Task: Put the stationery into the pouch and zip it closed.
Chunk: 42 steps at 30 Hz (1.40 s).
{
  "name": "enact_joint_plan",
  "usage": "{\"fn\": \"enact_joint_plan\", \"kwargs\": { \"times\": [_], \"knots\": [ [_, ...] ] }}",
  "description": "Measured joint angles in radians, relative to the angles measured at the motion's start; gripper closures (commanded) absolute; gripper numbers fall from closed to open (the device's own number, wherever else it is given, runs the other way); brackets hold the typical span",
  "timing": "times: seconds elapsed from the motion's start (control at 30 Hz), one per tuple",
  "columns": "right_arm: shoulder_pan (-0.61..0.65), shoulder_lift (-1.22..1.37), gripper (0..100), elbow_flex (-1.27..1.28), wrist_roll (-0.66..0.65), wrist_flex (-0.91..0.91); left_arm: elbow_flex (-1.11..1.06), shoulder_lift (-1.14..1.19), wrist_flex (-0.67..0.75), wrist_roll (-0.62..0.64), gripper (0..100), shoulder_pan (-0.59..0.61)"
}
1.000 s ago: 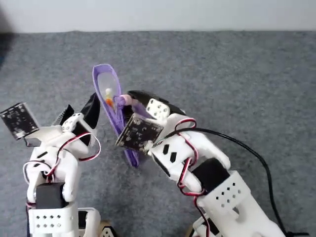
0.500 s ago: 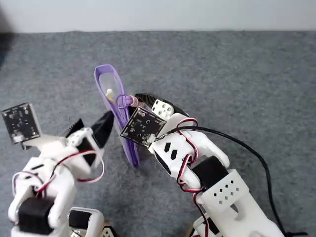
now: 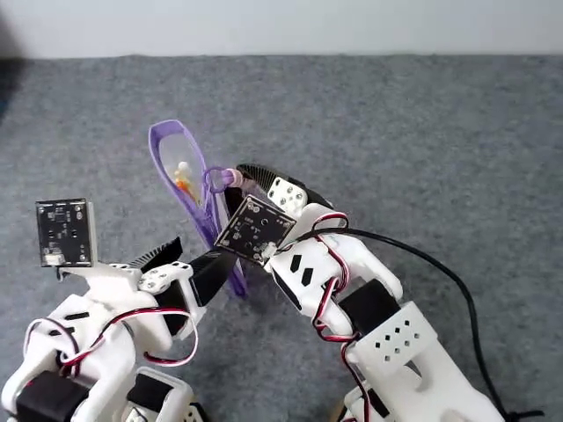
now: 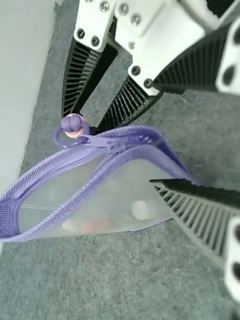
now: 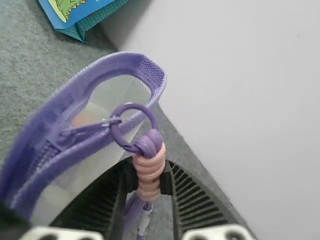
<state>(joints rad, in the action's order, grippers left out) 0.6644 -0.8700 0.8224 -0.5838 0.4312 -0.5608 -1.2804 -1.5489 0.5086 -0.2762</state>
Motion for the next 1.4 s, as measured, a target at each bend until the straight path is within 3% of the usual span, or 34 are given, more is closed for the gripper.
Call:
{"fn": "enact_joint_plan", "kwargs": {
  "times": [0.2,0.4,0.73,1.03,1.4],
  "knots": [
    [0.000,0.000,99.1,0.000,0.000,0.000,-0.089,-0.002,0.011,0.000,74,0.043],
    [-0.017,0.000,99.1,0.000,-0.037,0.000,-0.180,0.000,0.112,0.000,74,0.072],
    [-0.032,0.000,99.1,0.000,-0.083,0.000,-0.183,0.002,0.163,-0.002,74,0.072],
    [-0.032,0.000,99.1,0.000,-0.083,0.000,-0.201,0.000,0.221,-0.011,74,0.173],
    [-0.032,0.000,99.1,0.000,-0.083,-0.002,-0.201,0.000,0.293,-0.020,88,0.178]
  ]
}}
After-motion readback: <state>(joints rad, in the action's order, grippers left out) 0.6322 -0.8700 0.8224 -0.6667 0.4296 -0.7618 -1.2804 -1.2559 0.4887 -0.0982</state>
